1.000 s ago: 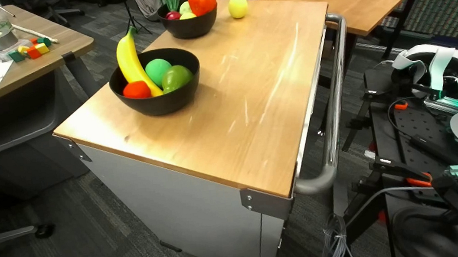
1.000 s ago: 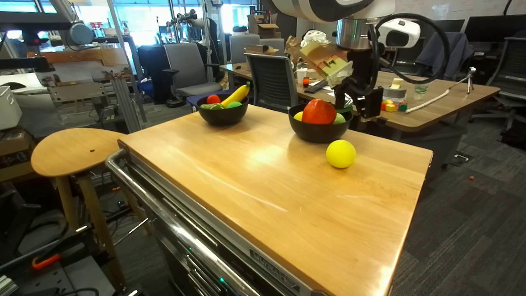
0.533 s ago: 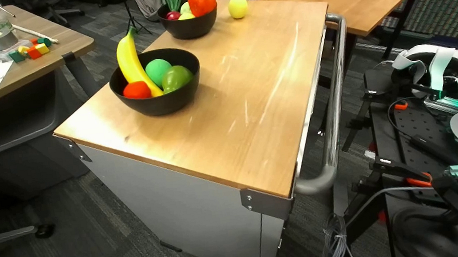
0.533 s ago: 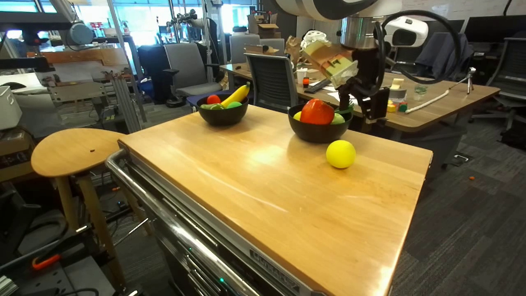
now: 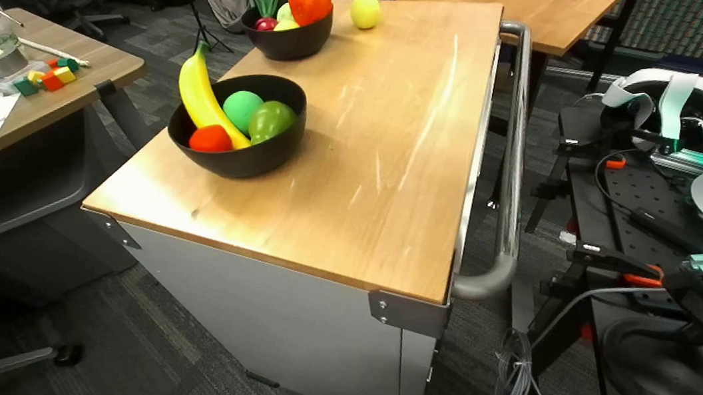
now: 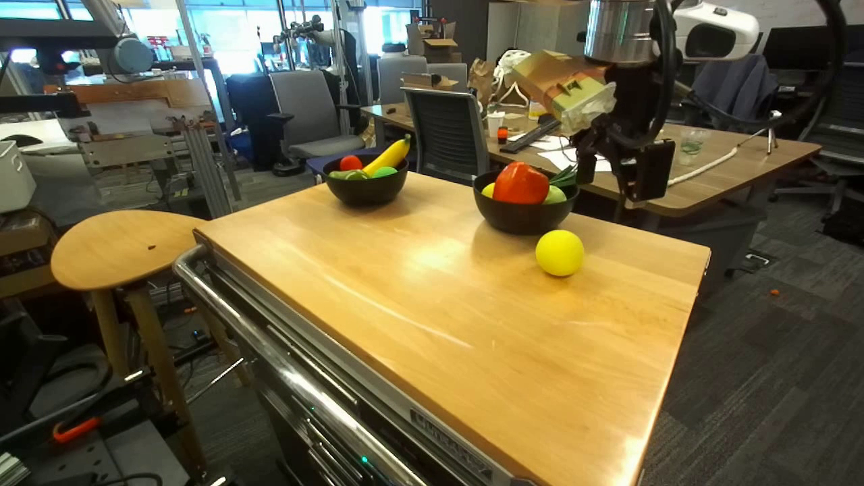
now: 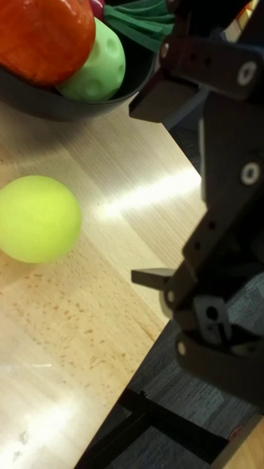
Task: Place the toy fruits and vegetables in the black bowls
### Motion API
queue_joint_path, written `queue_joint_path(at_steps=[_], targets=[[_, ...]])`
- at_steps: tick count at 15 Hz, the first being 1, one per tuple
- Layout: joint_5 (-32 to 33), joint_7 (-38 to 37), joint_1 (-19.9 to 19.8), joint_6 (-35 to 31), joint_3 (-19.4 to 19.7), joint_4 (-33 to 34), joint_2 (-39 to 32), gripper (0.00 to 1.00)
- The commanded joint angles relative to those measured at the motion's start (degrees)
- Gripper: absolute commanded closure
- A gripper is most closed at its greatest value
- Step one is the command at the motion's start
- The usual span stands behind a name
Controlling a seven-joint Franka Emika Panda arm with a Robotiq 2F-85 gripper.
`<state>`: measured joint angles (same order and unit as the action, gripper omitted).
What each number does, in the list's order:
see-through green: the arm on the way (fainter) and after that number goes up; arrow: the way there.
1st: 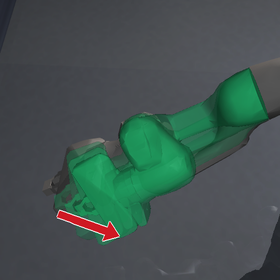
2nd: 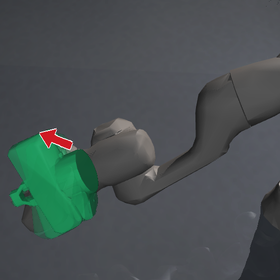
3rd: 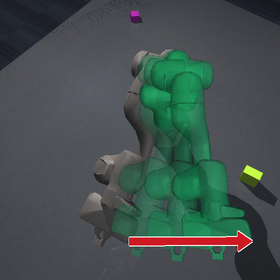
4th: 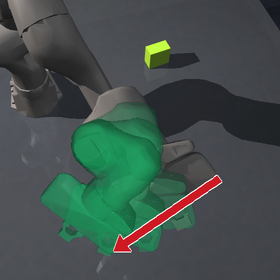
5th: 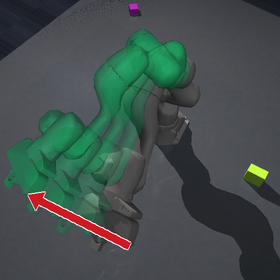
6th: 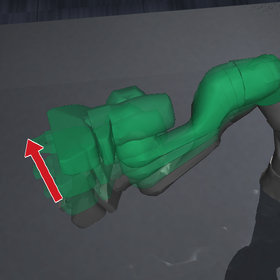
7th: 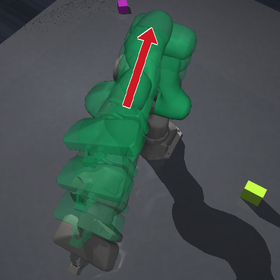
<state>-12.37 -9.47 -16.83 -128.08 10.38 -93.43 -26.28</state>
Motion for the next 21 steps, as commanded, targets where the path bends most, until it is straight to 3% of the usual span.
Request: queue_joint_path(at_steps=[1, 15, 16, 17, 19, 21], targets=[[0.67, 1.11, 0.40, 0.56, 0.17, -1.80, 1.65, 0.02], [6.04, 0.40, 2.00, 2.71, 0.63, -3.10, -1.36, 0.04], [6.25, 0.44, 2.11, 2.81, 0.54, -3.11, -1.48, 0.09], [6.49, 0.44, 2.28, 2.99, 0.47, -3.14, -1.54, 0.30], [6.47, 0.38, 2.67, 3.17, 0.27, -3.14, -1.67, 0.34], [6.39, 0.42, 3.11, 3.63, 0.05, -2.94, -1.75, 0.51]])
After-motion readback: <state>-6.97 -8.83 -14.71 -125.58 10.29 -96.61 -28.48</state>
